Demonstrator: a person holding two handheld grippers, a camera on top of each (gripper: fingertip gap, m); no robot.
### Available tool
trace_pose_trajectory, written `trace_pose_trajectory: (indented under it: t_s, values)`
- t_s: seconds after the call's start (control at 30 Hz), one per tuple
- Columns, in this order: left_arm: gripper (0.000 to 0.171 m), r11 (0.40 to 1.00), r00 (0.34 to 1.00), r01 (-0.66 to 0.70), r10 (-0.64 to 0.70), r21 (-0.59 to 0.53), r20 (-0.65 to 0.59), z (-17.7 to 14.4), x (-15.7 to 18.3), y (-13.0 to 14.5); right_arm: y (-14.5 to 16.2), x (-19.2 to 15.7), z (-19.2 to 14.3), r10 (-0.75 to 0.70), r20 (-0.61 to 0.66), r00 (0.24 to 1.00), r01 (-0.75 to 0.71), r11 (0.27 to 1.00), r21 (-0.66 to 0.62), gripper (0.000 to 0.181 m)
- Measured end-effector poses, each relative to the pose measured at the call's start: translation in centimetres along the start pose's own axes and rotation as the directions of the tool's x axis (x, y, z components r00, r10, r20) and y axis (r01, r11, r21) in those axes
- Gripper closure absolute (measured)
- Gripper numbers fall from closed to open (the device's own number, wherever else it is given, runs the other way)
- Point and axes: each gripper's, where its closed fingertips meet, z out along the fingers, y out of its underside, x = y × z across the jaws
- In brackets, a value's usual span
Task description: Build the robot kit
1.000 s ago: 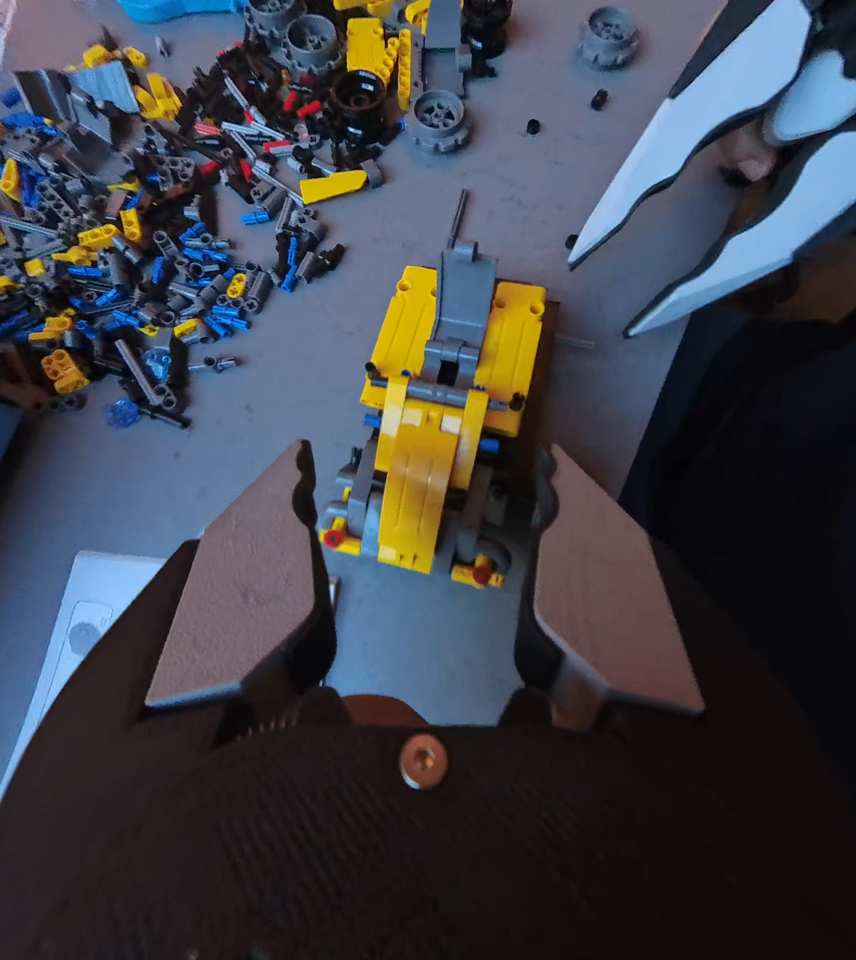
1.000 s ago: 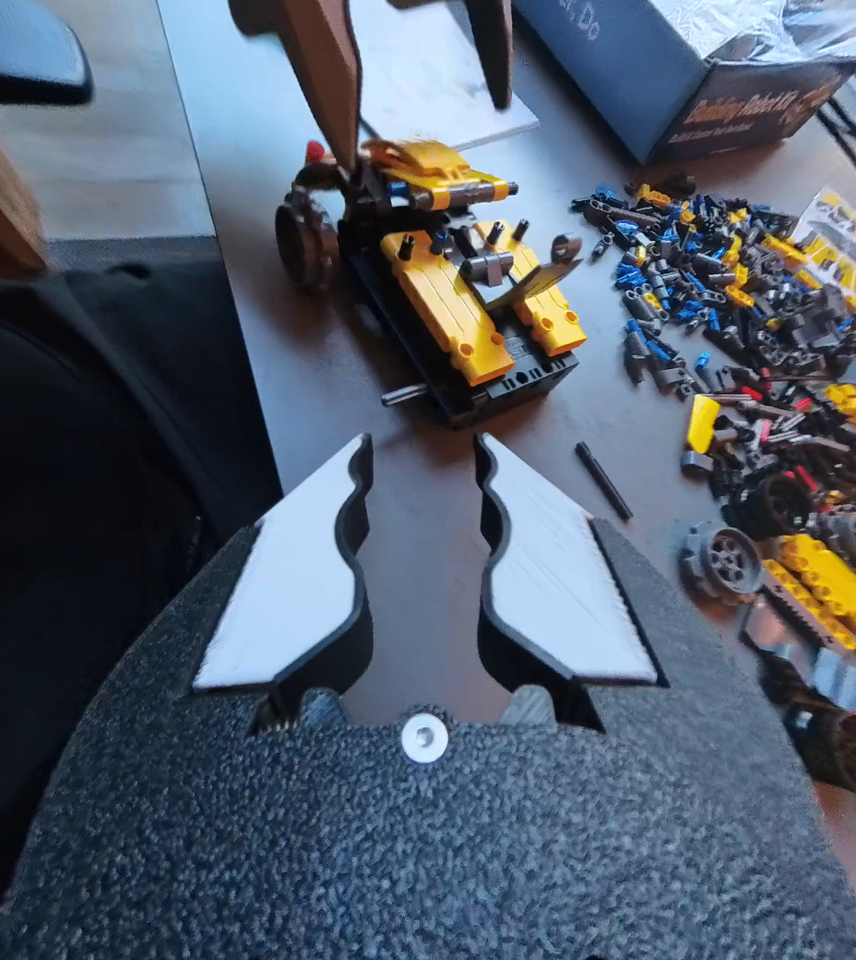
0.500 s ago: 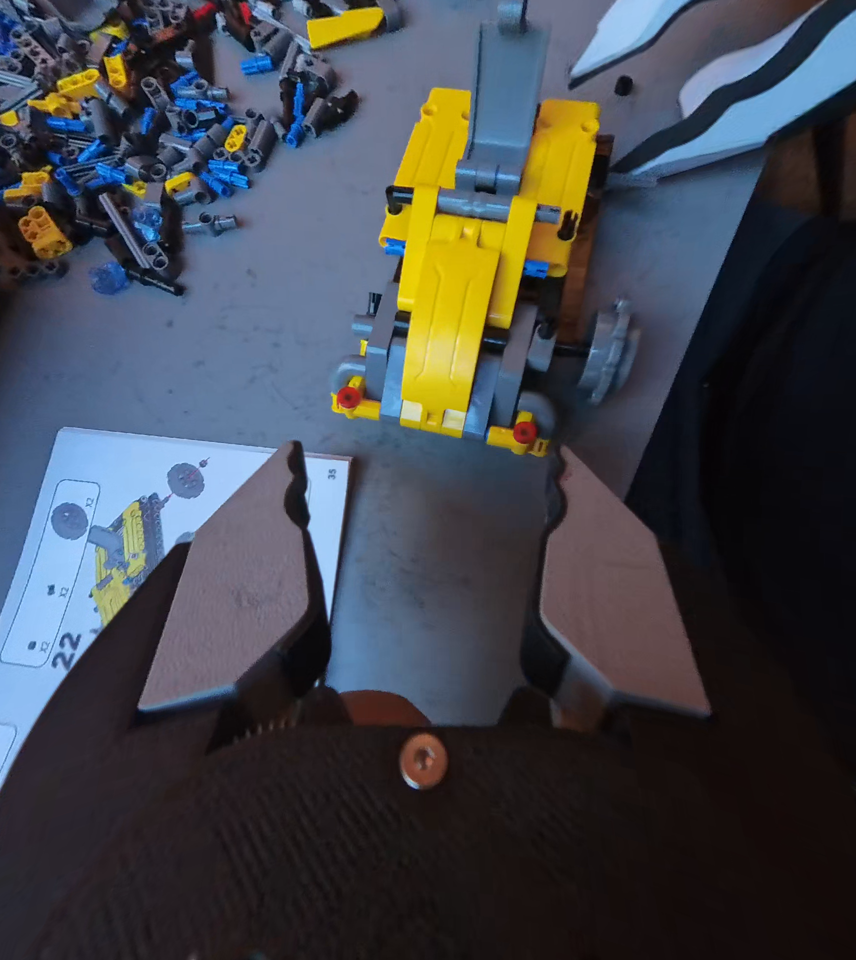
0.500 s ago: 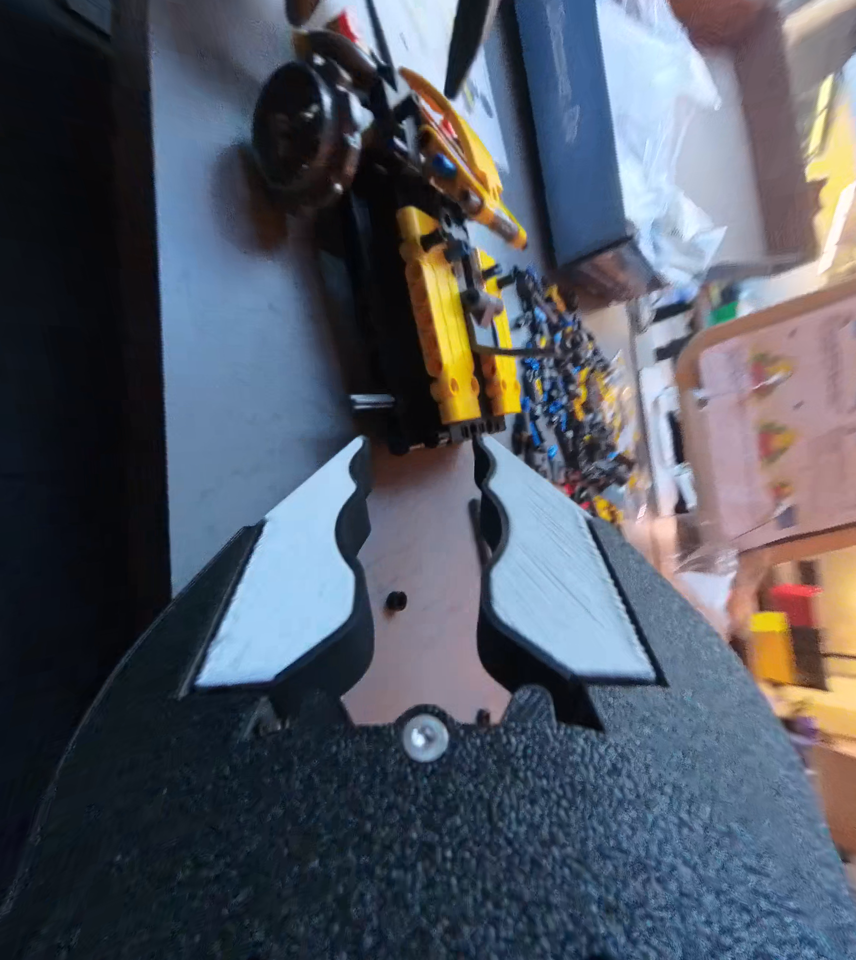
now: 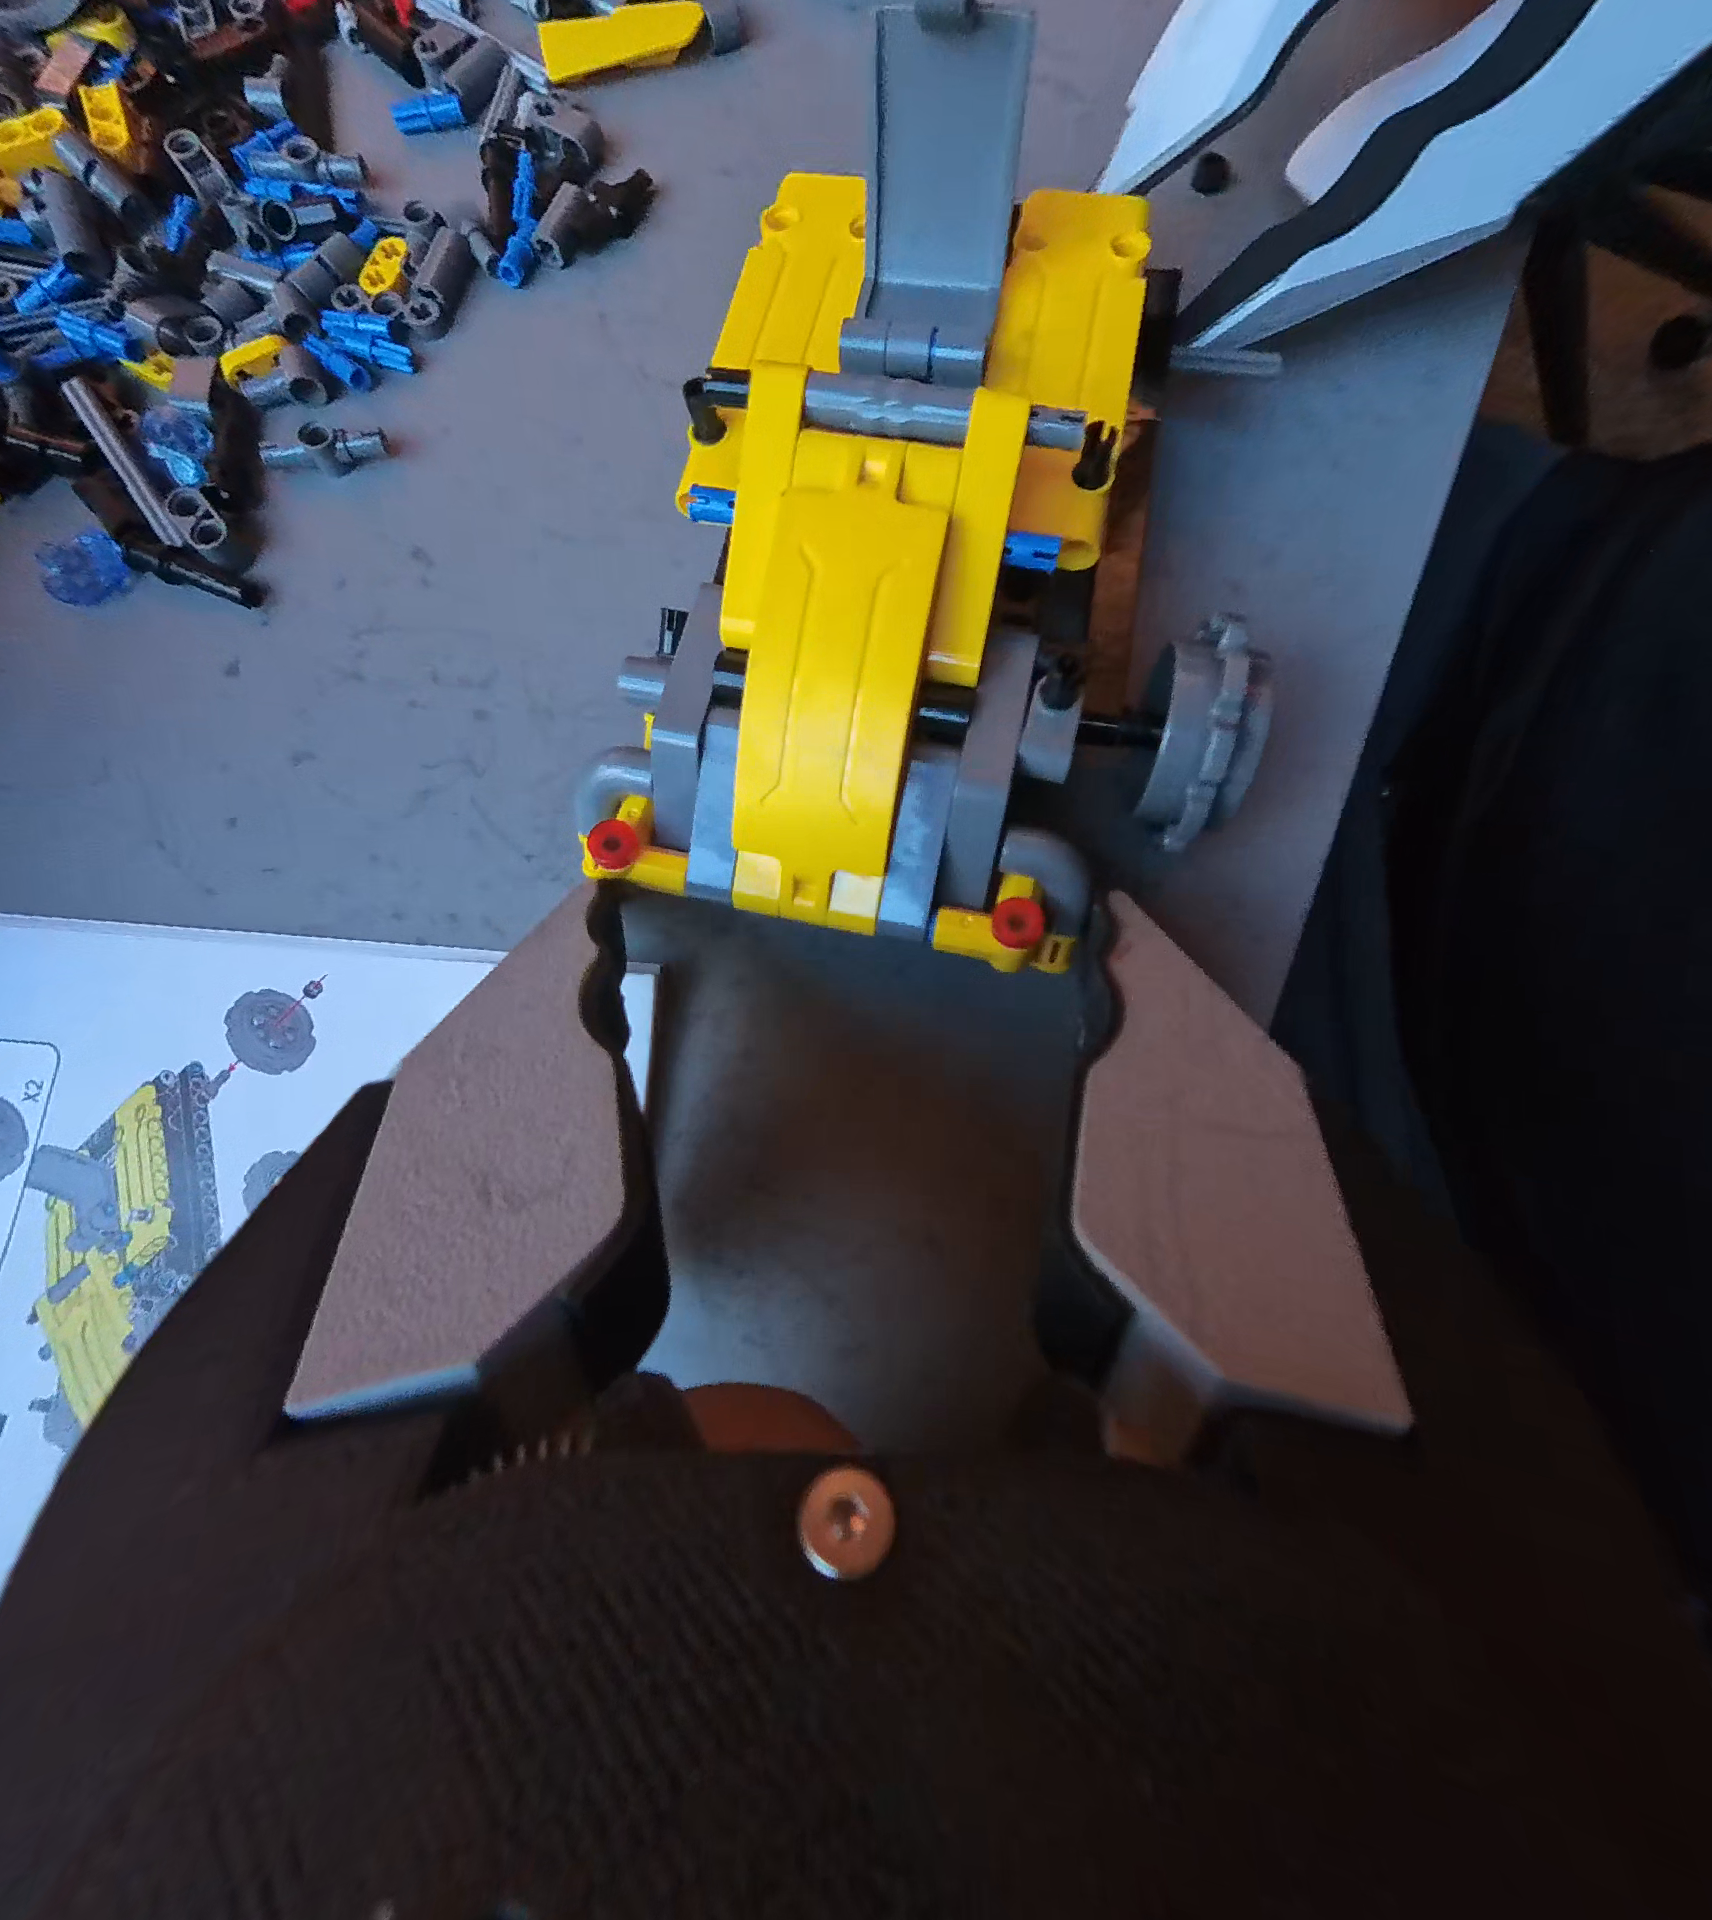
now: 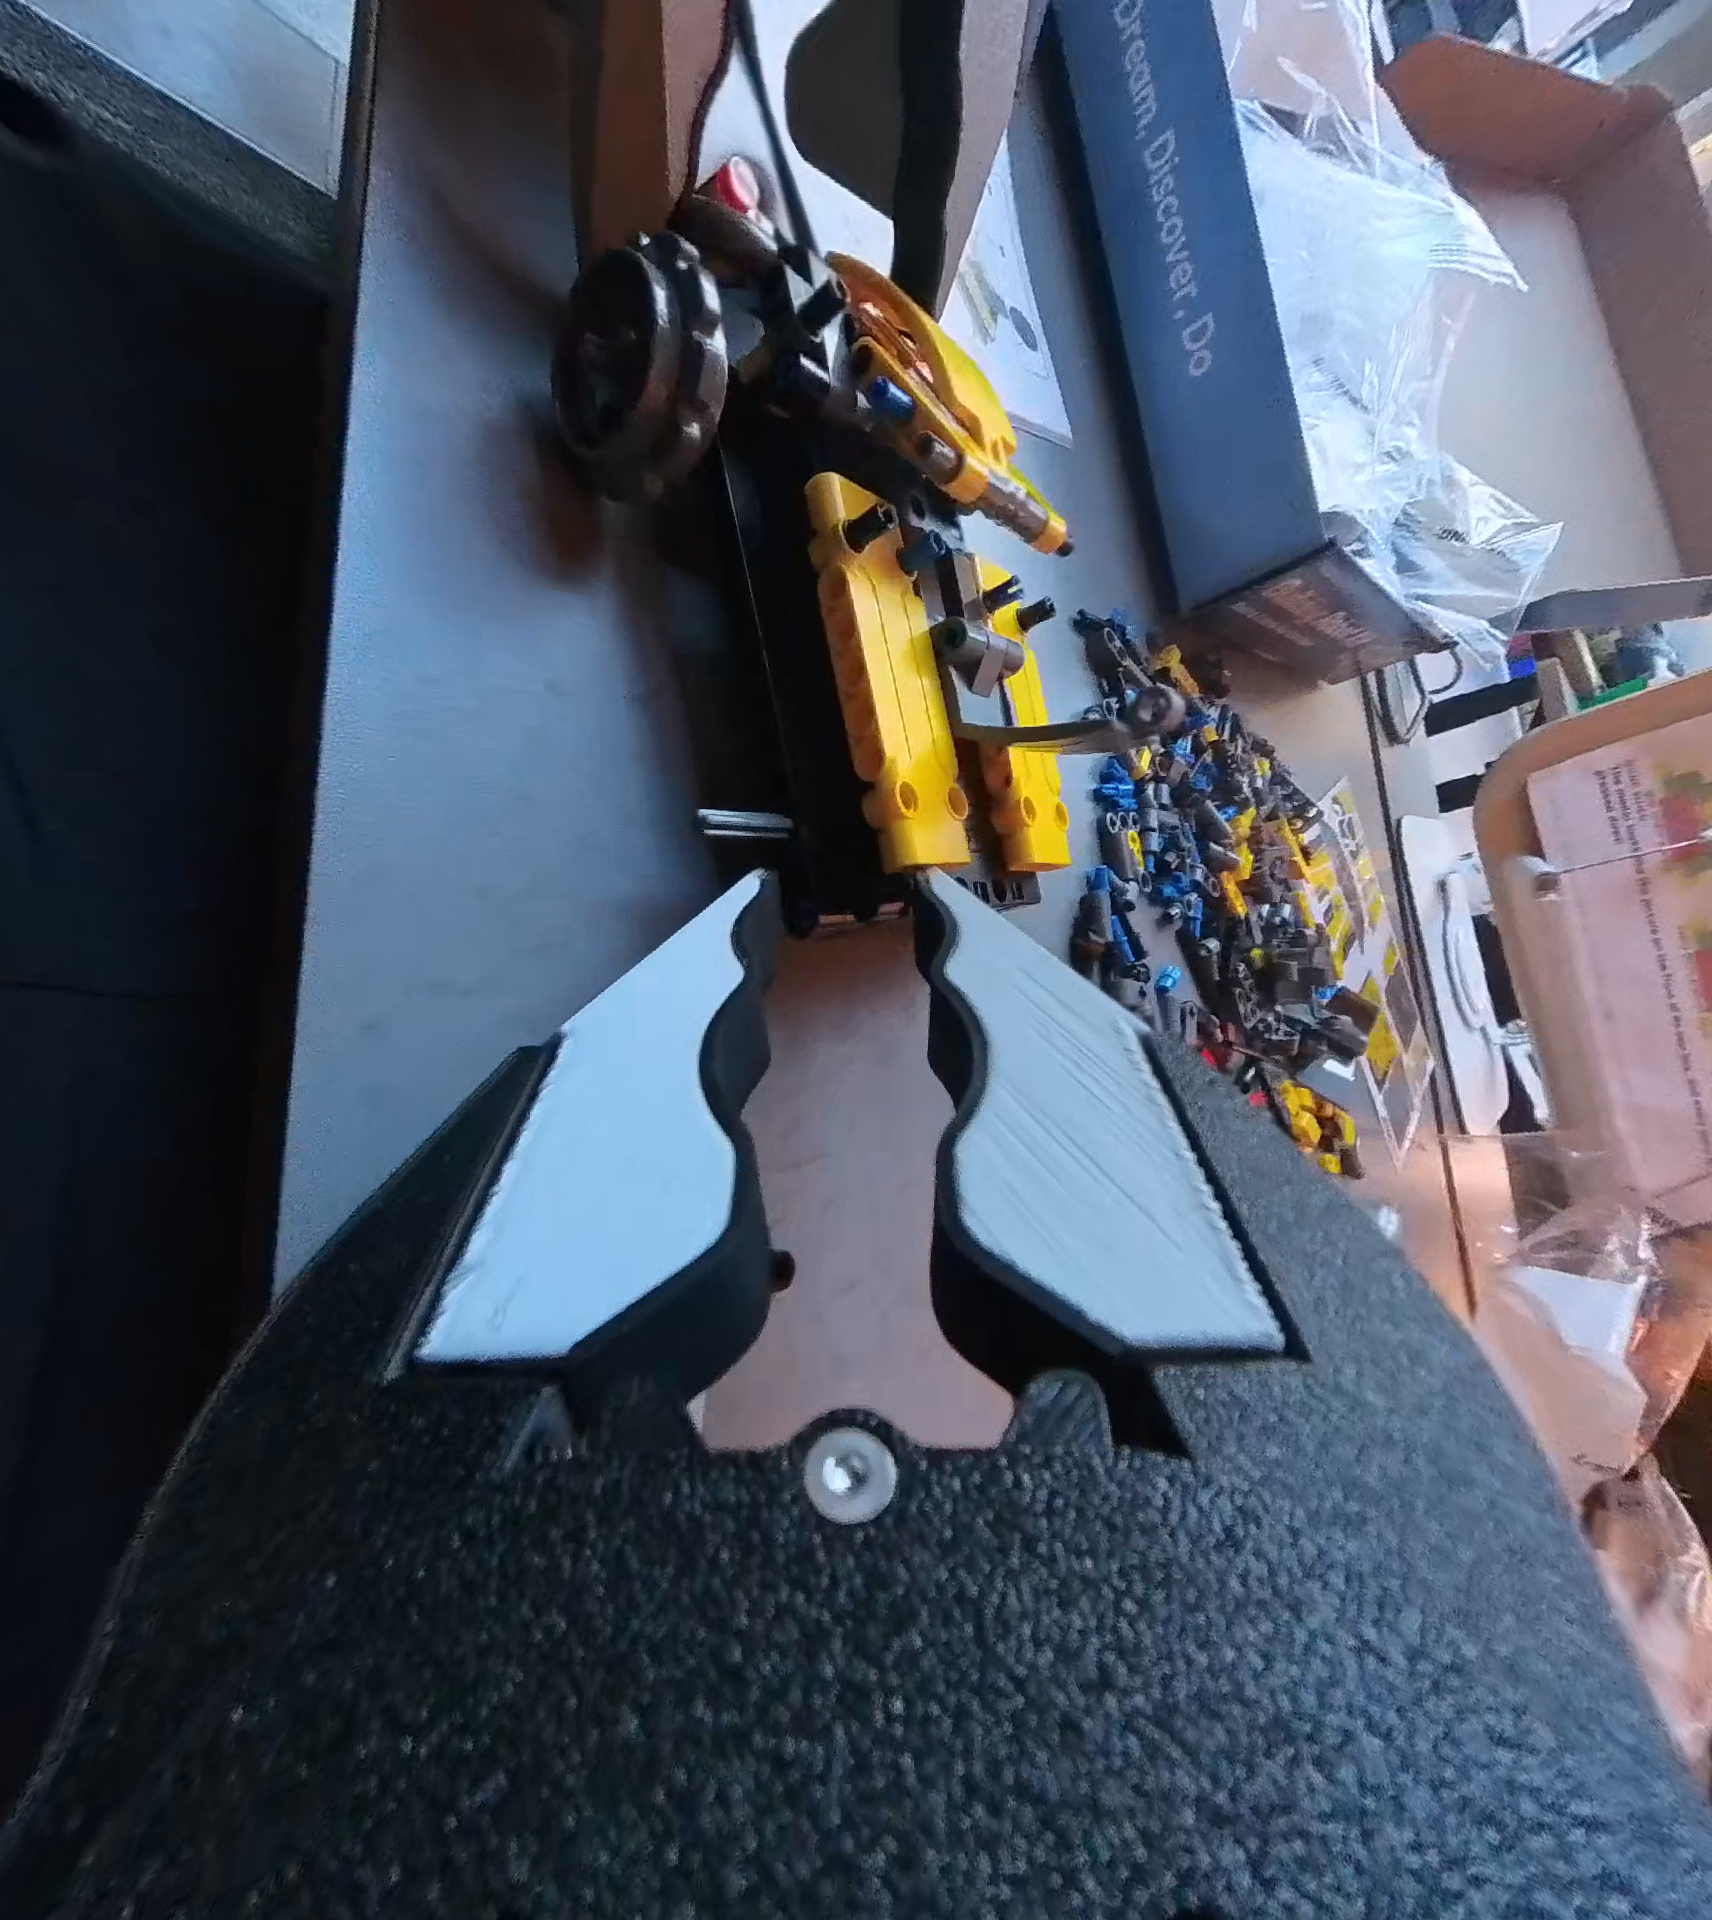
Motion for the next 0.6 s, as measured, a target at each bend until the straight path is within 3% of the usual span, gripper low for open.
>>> trace_pose_trajectory:
  t_s: [0.17,0.33,0.47,0.57,0.6]
  values:
    - [0.086,1.0,1.0,0.01,-0.01,0.002,0.007,-0.2,-0.3,0.1,0.1,-0.3,0.4,-0.162,-0.05,0.985,0.161,0.987,-0.022,0.149]
    - [0.086,0.996,0.994,0.09,-0.088,0.028,-0.063,-0.5,-0.1,-0.3,-0.1,0.4,0.5,-0.193,-0.081,0.978,0.191,0.981,-0.028,0.154]
    - [0.087,0.972,0.954,0.235,-0.224,0.031,-0.2,-1.4,0.4,-0.9,-1.7,1.7,-0.3,0.047,0.003,0.999,-0.047,0.995,0.086,0.158]
    - [0.088,0.943,0.916,0.326,-0.3,0.061,-0.266,-2.2,0.3,-1.8,-2.6,3.4,-0.7,0.238,0.107,0.965,-0.251,0.959,0.132,0.159]
    - [0.101,0.936,0.908,0.342,-0.306,0.084,-0.286,-2.6,0.2,-2.3,-2.8,4.0,-0.7,0.31,0.155,0.938,-0.331,0.934,0.136,0.16]
